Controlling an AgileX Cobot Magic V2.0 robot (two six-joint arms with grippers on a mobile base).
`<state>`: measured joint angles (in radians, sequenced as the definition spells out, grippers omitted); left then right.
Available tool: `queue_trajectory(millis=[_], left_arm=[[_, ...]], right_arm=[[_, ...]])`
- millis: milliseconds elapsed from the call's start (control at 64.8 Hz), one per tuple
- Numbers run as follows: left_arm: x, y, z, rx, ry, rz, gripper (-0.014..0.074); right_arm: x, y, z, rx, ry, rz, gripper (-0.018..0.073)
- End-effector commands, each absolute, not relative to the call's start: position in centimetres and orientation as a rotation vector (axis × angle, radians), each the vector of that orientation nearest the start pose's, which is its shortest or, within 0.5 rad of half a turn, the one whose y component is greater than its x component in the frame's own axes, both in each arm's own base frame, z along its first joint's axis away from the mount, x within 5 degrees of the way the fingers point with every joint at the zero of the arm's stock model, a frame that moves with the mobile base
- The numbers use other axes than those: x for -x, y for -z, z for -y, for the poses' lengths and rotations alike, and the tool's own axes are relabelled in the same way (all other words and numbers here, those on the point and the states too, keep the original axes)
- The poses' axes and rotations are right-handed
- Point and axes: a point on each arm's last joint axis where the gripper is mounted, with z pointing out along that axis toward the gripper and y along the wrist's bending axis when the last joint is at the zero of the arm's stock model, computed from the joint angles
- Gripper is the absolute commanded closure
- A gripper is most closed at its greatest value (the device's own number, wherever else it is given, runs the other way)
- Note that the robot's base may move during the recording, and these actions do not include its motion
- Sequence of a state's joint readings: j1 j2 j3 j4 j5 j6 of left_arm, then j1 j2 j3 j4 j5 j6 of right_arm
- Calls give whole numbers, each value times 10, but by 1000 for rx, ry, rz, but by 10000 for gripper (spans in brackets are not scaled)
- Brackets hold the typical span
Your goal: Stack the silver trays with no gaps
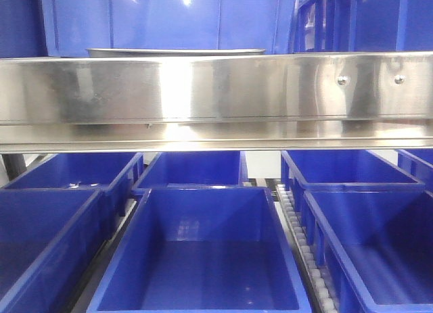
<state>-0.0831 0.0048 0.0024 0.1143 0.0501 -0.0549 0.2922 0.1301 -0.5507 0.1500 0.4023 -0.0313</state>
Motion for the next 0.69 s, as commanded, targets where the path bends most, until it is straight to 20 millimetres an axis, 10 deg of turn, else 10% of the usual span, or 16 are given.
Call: queue_trajectory(millis=[0,679], left_arm=[[-56,-210,4,-101,17,-1519,608],[-56,-210,4,-101,18,-1517,608]], right_arm=[[-20,-350,-11,187,-357,-1441,638],[-39,-321,-5,105,-75,-1428,638]])
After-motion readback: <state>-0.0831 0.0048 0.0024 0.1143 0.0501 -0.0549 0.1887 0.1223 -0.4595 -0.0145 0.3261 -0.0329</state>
